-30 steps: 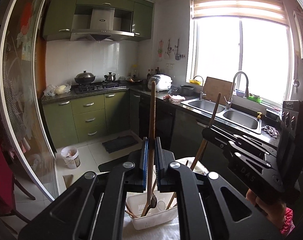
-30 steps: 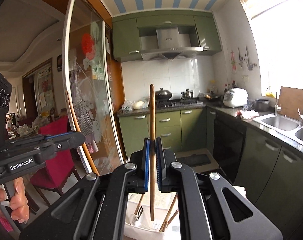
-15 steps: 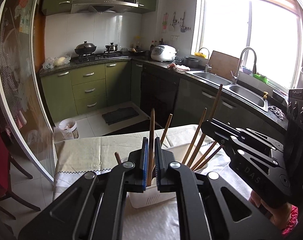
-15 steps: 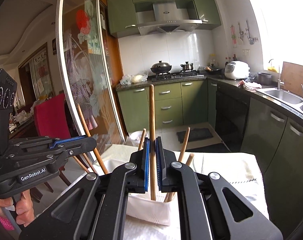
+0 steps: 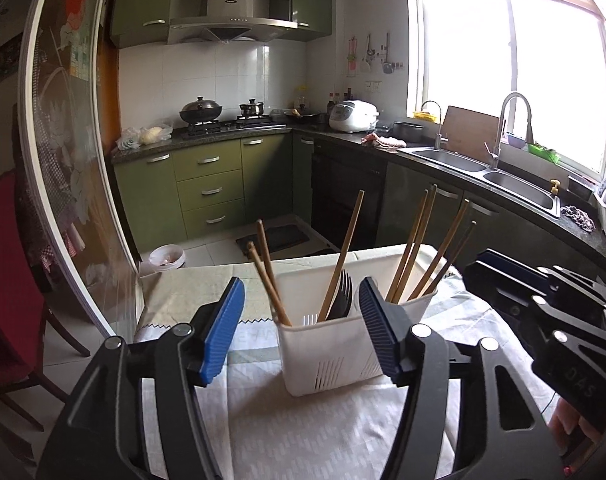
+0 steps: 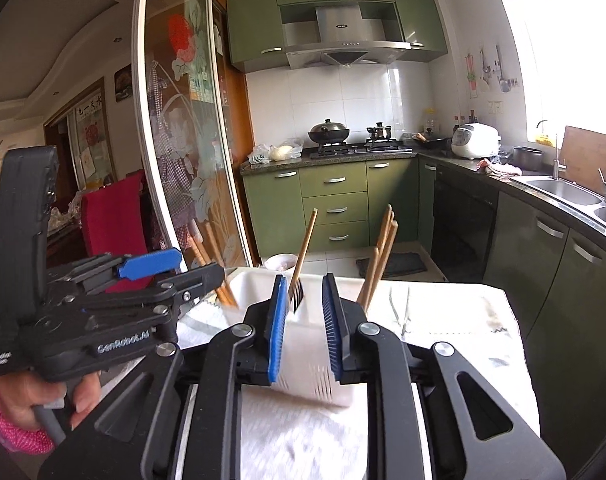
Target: Organize utensils
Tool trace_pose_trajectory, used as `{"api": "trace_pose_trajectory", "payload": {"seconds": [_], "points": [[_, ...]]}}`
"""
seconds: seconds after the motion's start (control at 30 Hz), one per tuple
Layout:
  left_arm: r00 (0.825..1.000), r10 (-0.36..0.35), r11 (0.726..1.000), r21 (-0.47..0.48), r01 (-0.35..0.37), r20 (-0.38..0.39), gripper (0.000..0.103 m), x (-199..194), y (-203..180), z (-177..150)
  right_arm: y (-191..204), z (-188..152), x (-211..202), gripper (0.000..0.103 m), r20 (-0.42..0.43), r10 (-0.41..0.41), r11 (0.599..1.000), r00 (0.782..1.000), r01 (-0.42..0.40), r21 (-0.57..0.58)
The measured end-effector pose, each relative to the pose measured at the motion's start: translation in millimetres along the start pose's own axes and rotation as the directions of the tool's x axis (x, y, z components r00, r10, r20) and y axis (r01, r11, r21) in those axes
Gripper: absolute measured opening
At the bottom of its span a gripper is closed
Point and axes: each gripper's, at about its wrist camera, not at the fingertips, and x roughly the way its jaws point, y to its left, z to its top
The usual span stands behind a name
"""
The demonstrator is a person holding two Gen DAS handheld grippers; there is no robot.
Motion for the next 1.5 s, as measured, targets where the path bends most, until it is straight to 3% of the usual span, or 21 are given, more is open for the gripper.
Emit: {"api": "trace_pose_trajectory", "payload": {"seconds": [0.33,0.4,0.5,0.97,1.5], "points": [[0.998,0.068,0.998,-0.003,-0.068,0.011,0.085,-50.0,-2.5,-66.4,2.2,-63.6,-74.6,0.070,-0.008,-0.060,0.998,0.998,0.060,0.002],[0.997,0.080,0.997,0.001,-0.080,0.014,0.091,-61.2,-3.8,-80.8,4.9,-75.1,-89.9,0.091,-0.005,-0.067,0.998,0.998,0.067,-0.004],[0.995,0.101,0.995,-0.007,-0.101,0.023,0.094,-78.3,-3.6,-94.4,11.5,-86.5,-112.6,0.098,-0.006,-0.069,0.997,0.998,0.069,-0.027],[0.986,0.125,0.992,-0.033,-0.122,0.112,0.096,-180.5,-1.5,-101.5,45.4,-101.1,-225.6,0.098,0.077,-0.118,0.991,0.990,0.123,-0.061],[0.978,0.173,0.985,-0.038,-0.170,0.112,0.096,-212.2,0.4,-104.7,50.6,-101.7,-248.3,0.099,0.109,-0.154,0.986,0.982,0.160,-0.049]]}}
